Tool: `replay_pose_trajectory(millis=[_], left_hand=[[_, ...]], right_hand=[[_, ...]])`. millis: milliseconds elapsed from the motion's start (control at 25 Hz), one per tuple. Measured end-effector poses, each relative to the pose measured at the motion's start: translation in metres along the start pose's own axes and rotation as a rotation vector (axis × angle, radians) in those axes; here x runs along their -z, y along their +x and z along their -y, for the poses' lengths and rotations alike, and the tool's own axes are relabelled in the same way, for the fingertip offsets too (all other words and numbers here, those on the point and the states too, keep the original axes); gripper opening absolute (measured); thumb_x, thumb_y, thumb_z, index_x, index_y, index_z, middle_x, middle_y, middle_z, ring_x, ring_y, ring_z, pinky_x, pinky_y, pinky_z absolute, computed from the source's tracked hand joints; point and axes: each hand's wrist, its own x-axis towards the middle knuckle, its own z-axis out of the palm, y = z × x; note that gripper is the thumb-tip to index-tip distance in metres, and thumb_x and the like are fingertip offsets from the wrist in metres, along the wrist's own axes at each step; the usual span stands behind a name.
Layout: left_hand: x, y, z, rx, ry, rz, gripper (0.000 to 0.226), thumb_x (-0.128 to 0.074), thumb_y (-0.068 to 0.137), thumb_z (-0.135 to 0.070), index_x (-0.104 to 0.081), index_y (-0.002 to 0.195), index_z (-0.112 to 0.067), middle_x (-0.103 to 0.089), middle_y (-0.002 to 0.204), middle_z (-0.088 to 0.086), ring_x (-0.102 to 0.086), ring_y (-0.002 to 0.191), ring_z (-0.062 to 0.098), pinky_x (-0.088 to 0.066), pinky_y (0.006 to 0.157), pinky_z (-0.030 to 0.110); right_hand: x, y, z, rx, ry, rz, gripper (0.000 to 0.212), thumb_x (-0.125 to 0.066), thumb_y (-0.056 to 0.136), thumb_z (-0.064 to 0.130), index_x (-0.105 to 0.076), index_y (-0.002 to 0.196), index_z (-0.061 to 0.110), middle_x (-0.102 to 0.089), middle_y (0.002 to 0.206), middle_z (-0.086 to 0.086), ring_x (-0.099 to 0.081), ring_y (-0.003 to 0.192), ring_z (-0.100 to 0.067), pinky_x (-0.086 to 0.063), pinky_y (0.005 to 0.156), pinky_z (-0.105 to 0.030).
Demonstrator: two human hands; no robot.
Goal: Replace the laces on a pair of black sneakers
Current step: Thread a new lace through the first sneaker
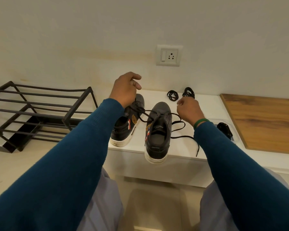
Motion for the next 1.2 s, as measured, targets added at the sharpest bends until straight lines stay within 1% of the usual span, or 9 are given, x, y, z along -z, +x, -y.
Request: replay_pose_trajectory(millis=[240, 480, 560, 720, 840, 960, 1040, 1120, 1200], left_hand=[[-0.014, 0.013, 0.007, 0.143, 0.050, 0.199, 0.042, -0.039, 0.097, -0.010, -0.050, 0.136, -0.018, -0.068, 0.108, -0.001, -0.058, 0.088, 0.006, -0.042, 0.067, 0.021], [-0.058, -0.019, -0.004, -0.078, 0.459, 0.506, 0.029, -0.051, 0.098, -0.033, -0.068, 0.120, -0.026, -0.064, 0.123, -0.001, -0.060, 0.107, 0.018, -0.049, 0.094, 0.034], [-0.074, -0.023, -0.001, -0.063, 0.534, 0.515, 0.034, -0.051, 0.097, -0.046, -0.068, 0.121, -0.028, -0.055, 0.128, 0.003, -0.060, 0.109, 0.026, -0.052, 0.097, 0.043], [-0.092, -0.028, 0.010, 0.010, 0.568, 0.494, 0.045, -0.053, 0.092, -0.060, -0.062, 0.126, -0.031, -0.037, 0.134, 0.005, -0.055, 0.111, 0.030, -0.052, 0.097, 0.043], [-0.096, -0.025, 0.015, 0.008, 0.572, 0.507, 0.046, -0.057, 0.092, -0.051, -0.056, 0.133, -0.030, -0.036, 0.136, 0.006, -0.055, 0.109, 0.026, -0.050, 0.095, 0.036], [-0.100, -0.023, 0.020, 0.042, 0.525, 0.503, 0.050, -0.054, 0.092, -0.046, -0.050, 0.140, -0.030, -0.035, 0.138, 0.007, -0.054, 0.111, 0.027, -0.049, 0.096, 0.036], [-0.106, -0.026, 0.023, 0.030, 0.548, 0.479, 0.054, -0.049, 0.093, -0.050, -0.046, 0.142, -0.030, -0.034, 0.140, 0.007, -0.055, 0.112, 0.030, -0.050, 0.098, 0.040], [-0.112, -0.029, 0.025, 0.003, 0.623, 0.443, 0.060, -0.046, 0.092, -0.058, -0.042, 0.145, -0.031, -0.033, 0.140, 0.008, -0.056, 0.113, 0.033, -0.051, 0.097, 0.043], [-0.117, -0.028, 0.026, 0.015, 0.650, 0.425, 0.064, -0.047, 0.090, -0.059, -0.037, 0.148, -0.034, -0.032, 0.140, 0.008, -0.056, 0.113, 0.033, -0.051, 0.097, 0.044]], right_hand=[[-0.002, -0.024, -0.028, -0.063, -0.648, 0.435, 0.027, -0.068, 0.090, 0.018, -0.061, 0.115, 0.009, -0.057, 0.088, -0.003, -0.058, 0.087, -0.021, -0.050, 0.075, -0.031], [-0.014, -0.042, -0.034, -0.061, -0.524, 0.389, 0.025, -0.056, 0.098, 0.020, -0.059, 0.119, 0.007, -0.056, 0.101, -0.006, -0.055, 0.091, -0.021, -0.045, 0.079, -0.029], [0.003, -0.034, -0.026, -0.081, -0.155, 0.253, 0.018, -0.057, 0.097, 0.020, -0.062, 0.107, 0.007, -0.063, 0.103, -0.006, -0.059, 0.094, -0.024, -0.046, 0.077, -0.030], [0.051, -0.029, -0.006, -0.177, 1.161, -0.134, 0.008, -0.060, 0.089, 0.018, -0.065, 0.088, 0.011, -0.072, 0.092, -0.009, -0.069, 0.103, -0.027, -0.055, 0.086, -0.040], [0.056, -0.023, -0.006, -0.249, 1.655, -0.075, 0.007, -0.053, 0.092, 0.013, -0.056, 0.089, 0.007, -0.058, 0.070, -0.009, -0.063, 0.062, -0.024, -0.060, 0.066, -0.038], [0.036, -0.013, -0.011, -0.340, 0.889, 0.003, 0.022, -0.059, 0.094, 0.017, -0.058, 0.112, 0.003, -0.055, 0.085, -0.008, -0.049, 0.056, -0.014, -0.043, 0.047, -0.026], [0.008, -0.014, -0.019, -0.191, 0.276, 0.052, 0.040, -0.062, 0.097, 0.032, -0.058, 0.130, 0.009, -0.060, 0.114, -0.007, -0.062, 0.094, -0.021, -0.053, 0.078, -0.032], [-0.017, -0.017, -0.024, -0.067, 0.101, 0.138, 0.038, -0.063, 0.097, 0.035, -0.067, 0.124, 0.008, -0.066, 0.119, -0.006, -0.062, 0.111, -0.024, -0.049, 0.091, -0.033], [-0.027, -0.018, -0.023, -0.032, 0.145, 0.154, 0.026, -0.064, 0.097, 0.029, -0.075, 0.105, 0.007, -0.073, 0.099, -0.008, -0.066, 0.092, -0.023, -0.049, 0.075, -0.028]])
